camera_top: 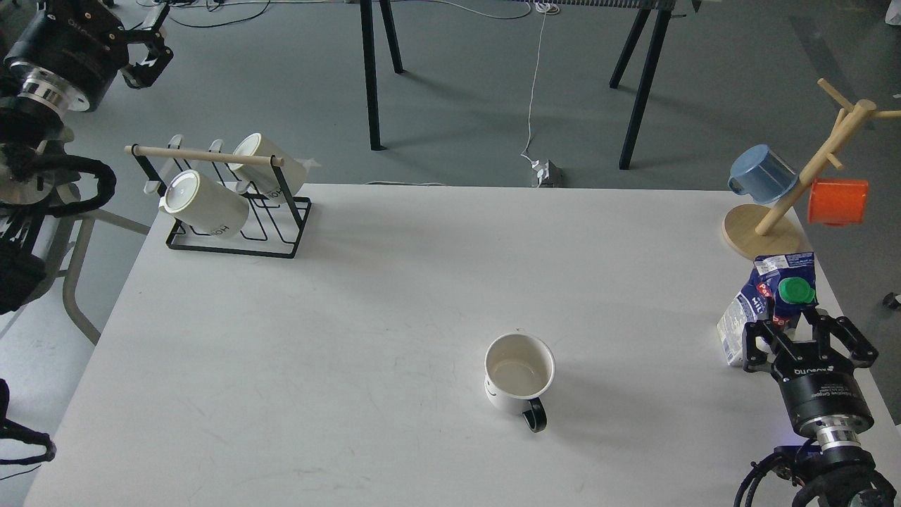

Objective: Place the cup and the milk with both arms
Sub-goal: 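Grasp the milk carton with the right gripper and slide it beside the mug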

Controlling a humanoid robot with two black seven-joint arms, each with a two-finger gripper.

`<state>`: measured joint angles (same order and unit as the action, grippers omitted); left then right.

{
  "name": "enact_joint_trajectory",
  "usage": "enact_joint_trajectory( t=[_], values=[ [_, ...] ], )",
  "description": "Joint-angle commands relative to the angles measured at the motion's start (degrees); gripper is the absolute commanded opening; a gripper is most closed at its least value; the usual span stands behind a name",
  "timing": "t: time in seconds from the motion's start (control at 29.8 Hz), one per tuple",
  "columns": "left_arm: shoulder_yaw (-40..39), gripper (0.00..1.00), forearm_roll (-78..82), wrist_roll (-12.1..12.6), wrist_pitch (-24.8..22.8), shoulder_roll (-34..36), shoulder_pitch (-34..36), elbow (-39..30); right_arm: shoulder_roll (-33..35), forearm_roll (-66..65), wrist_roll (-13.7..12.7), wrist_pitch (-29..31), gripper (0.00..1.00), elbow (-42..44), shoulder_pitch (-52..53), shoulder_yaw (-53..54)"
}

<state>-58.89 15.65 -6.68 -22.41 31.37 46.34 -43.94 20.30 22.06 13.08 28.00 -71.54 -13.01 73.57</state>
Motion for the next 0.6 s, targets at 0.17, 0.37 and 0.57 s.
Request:
enact_joint_trajectory(
  t=[0.17,0.37,0.57],
  values=[
    [0.0,0.99,0.0,0.0,0.0,1.14,0.06,0.0,-1.84,0.0,-0.42,0.0,0.36,-6.85,-0.26,-2.19],
    [0.09,0.99,0.0,0.0,0.0,1.58,0.06,0.0,-5.35,-1.14,-0.42,0.0,0.37,-10.2,0.18,-9.05],
    [0.09,0.99,0.08,0.0,0.0,2.02,0.15,0.0,-10.19,-5.18,-0.51,0.0,0.37,-10.11,0.18,-12.48]
  ],
)
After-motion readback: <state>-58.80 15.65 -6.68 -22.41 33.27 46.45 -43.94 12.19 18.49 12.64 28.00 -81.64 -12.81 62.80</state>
